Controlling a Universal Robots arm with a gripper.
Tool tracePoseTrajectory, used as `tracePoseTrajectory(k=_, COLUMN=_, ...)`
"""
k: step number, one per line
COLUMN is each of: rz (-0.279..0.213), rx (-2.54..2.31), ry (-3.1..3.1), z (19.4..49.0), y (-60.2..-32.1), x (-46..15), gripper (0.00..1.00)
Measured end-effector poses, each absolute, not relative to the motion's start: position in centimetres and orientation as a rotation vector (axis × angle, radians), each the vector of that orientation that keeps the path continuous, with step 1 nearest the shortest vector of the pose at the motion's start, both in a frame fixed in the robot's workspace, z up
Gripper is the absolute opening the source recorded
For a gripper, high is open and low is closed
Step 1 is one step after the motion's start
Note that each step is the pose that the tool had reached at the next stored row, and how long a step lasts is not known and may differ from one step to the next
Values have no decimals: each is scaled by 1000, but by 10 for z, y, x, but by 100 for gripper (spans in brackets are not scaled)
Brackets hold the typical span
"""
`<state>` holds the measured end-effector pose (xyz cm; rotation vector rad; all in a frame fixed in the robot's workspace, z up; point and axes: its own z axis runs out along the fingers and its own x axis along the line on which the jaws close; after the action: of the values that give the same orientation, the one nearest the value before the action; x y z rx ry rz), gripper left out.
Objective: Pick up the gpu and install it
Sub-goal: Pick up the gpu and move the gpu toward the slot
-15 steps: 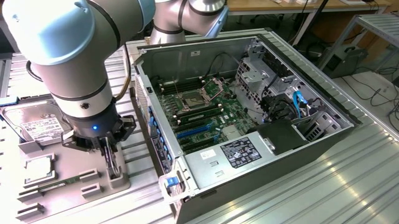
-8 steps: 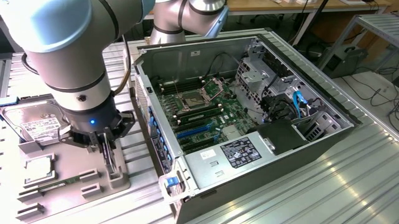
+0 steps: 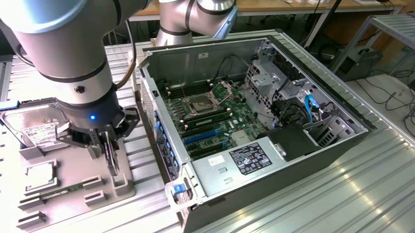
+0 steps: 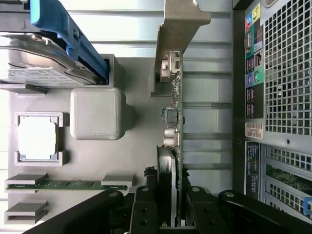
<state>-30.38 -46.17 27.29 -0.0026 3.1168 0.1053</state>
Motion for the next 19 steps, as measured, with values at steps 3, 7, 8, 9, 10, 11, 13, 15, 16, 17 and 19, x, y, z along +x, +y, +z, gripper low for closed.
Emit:
tracePoseTrajectory(k=3, rz=105, rx=-3, ry=3117, z=280, y=-462, x=-304, gripper=28)
tracePoseTrajectory(k=7, rz=105, rx=-3, ry=3117, z=291, y=-462, x=-304, gripper=28)
tracePoseTrajectory(k=8, rz=105, rx=-3, ry=3117, z=294, y=-462, x=-304, gripper=28)
tracePoseTrajectory(k=9, rz=105, rx=-3, ry=3117, z=296, y=-462, x=-304, gripper=28)
tracePoseTrajectory(k=10, rz=105, rx=-3, ry=3117, z=299, y=-462, x=-304, gripper=28)
tracePoseTrajectory(k=11, rz=105, rx=-3, ry=3117, z=302, y=-462, x=-304, gripper=28)
tracePoseTrajectory(k=13, rz=105, rx=-3, ry=3117, z=306, y=-462, x=-304, gripper=28)
tracePoseTrajectory(k=15, rz=105, rx=-3, ry=3117, z=311, y=-462, x=-304, gripper=28)
tracePoseTrajectory(k=16, rz=105, rx=-3, ry=3117, z=313, y=-462, x=-304, gripper=28)
tracePoseTrajectory(k=17, rz=105, rx=-3, ry=3117, z=316, y=-462, x=-304, gripper=28)
tracePoseTrajectory(k=19, rz=105, rx=-3, ry=3117, z=320, y=-462, x=-304, gripper=28)
